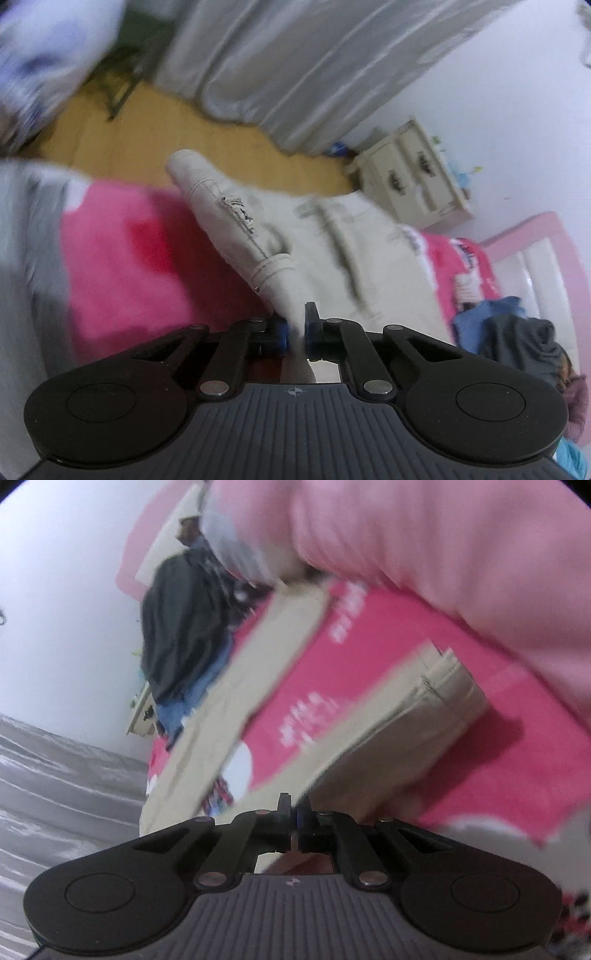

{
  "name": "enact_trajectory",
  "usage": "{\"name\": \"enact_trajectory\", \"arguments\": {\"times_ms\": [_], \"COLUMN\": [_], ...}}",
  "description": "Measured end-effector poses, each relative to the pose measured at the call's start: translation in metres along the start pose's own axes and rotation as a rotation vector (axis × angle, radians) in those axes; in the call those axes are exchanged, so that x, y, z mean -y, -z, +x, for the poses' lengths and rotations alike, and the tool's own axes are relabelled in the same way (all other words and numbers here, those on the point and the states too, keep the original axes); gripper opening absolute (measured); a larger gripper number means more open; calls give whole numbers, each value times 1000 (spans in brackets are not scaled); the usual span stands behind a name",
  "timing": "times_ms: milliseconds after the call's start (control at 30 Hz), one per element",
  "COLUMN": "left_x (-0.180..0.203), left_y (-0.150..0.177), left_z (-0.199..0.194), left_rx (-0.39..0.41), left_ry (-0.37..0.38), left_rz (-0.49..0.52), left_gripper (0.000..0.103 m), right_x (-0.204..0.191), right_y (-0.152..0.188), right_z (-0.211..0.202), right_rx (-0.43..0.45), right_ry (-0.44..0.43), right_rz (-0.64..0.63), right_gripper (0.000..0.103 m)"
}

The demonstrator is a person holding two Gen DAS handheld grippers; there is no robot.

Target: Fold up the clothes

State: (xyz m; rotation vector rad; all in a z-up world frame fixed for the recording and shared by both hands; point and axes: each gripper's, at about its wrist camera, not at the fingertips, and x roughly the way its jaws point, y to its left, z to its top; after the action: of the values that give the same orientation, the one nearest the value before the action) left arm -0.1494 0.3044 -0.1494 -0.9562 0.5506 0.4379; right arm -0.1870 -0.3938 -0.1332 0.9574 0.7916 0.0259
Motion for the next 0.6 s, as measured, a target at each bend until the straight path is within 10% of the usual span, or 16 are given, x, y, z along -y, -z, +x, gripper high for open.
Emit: {"name": "enact_trajectory", "arguments": {"times_ms": [600], "left_x": [135], "left_y": [-31], "left_z": [101], "left_rx": [74], "left_ry": [19], "left_rz": [134], "left_gripper": [6], "right_x": [-120], "right_y": [-144], "right_z": [65], "right_rx": [60], "right_ry": [-18], "right_rz": [-241], "right_gripper": [3]}}
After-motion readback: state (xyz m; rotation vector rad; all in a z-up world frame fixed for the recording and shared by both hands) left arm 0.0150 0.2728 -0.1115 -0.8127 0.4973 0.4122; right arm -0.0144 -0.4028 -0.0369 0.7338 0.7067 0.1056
